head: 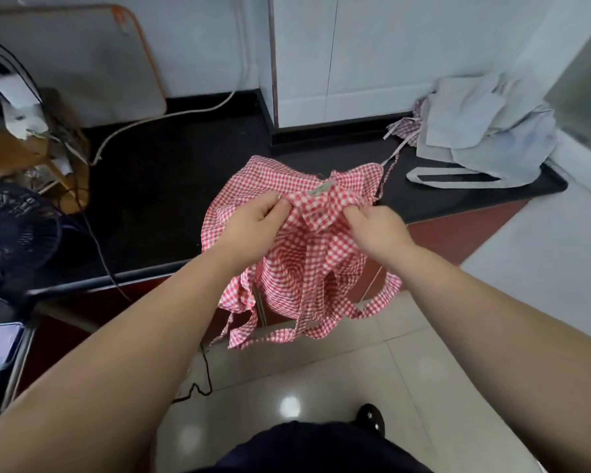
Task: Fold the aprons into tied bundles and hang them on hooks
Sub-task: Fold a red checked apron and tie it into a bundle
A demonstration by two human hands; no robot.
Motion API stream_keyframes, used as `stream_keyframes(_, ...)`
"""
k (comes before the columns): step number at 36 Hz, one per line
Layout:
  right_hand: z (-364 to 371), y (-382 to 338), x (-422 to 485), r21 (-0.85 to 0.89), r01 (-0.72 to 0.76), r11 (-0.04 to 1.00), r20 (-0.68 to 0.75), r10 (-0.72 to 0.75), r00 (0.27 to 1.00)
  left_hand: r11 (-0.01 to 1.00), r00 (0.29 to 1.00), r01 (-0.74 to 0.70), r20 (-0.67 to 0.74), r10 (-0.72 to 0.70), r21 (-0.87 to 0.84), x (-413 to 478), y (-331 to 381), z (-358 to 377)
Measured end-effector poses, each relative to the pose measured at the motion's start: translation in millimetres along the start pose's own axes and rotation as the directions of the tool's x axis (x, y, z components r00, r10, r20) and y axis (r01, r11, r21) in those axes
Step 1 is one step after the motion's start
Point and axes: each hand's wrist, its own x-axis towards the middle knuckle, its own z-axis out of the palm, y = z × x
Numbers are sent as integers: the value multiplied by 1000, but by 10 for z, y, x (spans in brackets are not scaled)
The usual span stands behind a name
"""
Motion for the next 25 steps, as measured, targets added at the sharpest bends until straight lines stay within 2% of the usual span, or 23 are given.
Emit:
stream_keyframes(1, 23, -46, -35, 190, -72, 979, 92, 55, 994, 1000, 1000, -12, 24, 12, 7, -4, 54, 2)
stream_keyframes(2, 33, -103, -84, 382, -168, 909, 172, 109, 979, 999, 998, -29, 51, 28, 24, -10, 93, -1)
stream_keyframes(4, 29, -139, -119, 621, -268, 737, 276, 114, 954, 997, 993, -47, 113, 40, 59, -16, 117, -19)
stream_keyframes(6, -26, -121, -86, 765, -293, 574, 346, 18, 938, 996, 990, 0, 142, -12, 90, -27, 90, -40)
stream_keyframes(8, -110, -116, -67, 803, -324, 500, 399, -47, 916, 987, 992, 16, 123, -36, 157, -43, 35, -42)
stream_keyframes(9, -138, -122, -60, 794, -307, 524, 395, -61, 917, 979, 995, 13, 98, -33, 203, -52, 10, -32)
stream_keyframes(13, -151, -118, -82, 606, -149, 781, 333, -79, 940, 963, 994, 103, -69, -88, 249, -84, -52, 100)
stream_keyframes(16, -129, -92, -121, 501, -41, 865, 286, -121, 950, 930, 975, 169, -196, -108, 328, -107, -51, 187)
stream_keyframes(18, -126, -109, -179, 375, 103, 921, 242, -205, 948, 930, 967, 205, -211, -144, 306, -136, -28, 233)
stream_keyframes(19, -122, -123, -207, 304, 174, 937, 230, -249, 941, 949, 971, 208, -167, -172, 235, -129, -24, 257)
stream_keyframes(21, -118, -146, -250, 241, 256, 936, 224, -311, 924, 965, 966, 258, -2, -258, -55, -121, -6, 306)
stream_keyframes(23, -130, -189, -272, 216, 306, 927, 218, -351, 911, 864, 923, 381, 189, -335, -328, -126, -4, 312)
stream_keyframes(25, -155, -225, -288, 178, 288, 941, 246, -326, 913, 744, 891, 451, 291, -348, -492, -136, -43, 299)
